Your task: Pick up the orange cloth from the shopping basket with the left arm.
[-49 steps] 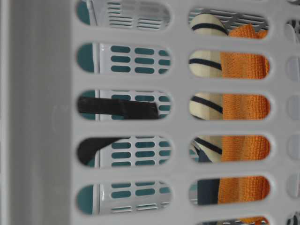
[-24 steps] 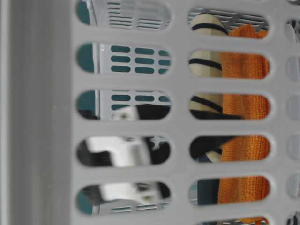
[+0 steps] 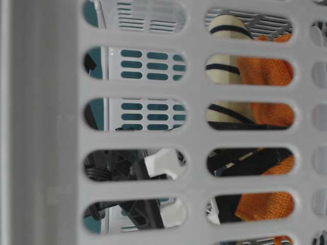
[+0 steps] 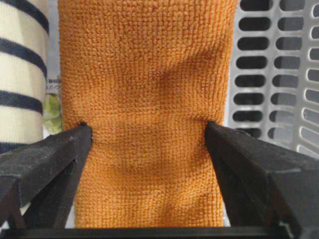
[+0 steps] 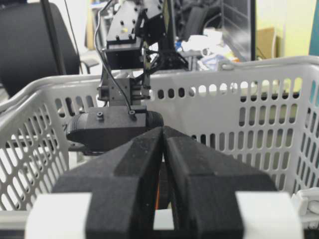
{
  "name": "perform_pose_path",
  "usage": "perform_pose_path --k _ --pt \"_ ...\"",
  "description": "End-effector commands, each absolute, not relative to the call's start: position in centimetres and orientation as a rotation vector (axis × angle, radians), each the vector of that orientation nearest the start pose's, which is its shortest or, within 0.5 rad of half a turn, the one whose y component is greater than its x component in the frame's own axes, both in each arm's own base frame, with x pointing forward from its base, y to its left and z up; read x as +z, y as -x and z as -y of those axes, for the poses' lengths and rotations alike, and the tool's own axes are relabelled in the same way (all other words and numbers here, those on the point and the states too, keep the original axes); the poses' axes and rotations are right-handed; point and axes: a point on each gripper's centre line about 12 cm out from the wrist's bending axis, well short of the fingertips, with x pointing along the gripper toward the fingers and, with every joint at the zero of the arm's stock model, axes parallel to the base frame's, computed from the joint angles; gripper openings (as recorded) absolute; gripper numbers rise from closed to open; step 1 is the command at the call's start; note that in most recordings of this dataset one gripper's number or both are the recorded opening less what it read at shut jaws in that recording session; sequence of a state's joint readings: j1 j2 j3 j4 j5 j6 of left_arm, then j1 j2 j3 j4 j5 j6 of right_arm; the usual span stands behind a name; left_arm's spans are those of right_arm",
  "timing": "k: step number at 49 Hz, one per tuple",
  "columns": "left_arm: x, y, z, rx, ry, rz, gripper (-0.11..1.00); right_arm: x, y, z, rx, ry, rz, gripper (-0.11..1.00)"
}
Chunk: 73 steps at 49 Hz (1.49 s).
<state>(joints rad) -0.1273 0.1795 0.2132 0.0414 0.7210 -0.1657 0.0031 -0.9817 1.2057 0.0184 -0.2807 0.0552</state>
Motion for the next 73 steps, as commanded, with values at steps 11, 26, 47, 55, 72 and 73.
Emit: perform_pose_path --k 11,26,47,55,72,73 --pt "19.1 -43.8 5.3 -0.017 0.027 -1.116 0.46 28.4 -19.5 0.1 -0.005 -0.080 0.058 0.00" --pt "22.5 -43.5 4.9 -0.017 0.021 -1.087 0.16 28.3 -19.5 0.1 -0.005 -0.080 0.057 0.00" --pt "36.5 -43.2 4.3 -0.004 0.041 -0.981 0.16 28.1 -19.5 0.1 -0.005 -0.080 0.052 0.00" --pt "41.4 -42.8 4.2 -0.005 0.043 -0.932 0.16 28.1 -19.4 0.1 -0.005 -0.080 0.054 0.00" --pt "45.1 -43.1 4.4 -0.035 -0.013 -0.919 0.16 28.3 -19.3 0.1 -0.004 -0.081 0.063 0.00" --pt "45.1 -43.1 4.4 -0.035 -0.013 -0.923 0.16 28.3 -19.3 0.1 -0.004 -0.081 0.065 0.00"
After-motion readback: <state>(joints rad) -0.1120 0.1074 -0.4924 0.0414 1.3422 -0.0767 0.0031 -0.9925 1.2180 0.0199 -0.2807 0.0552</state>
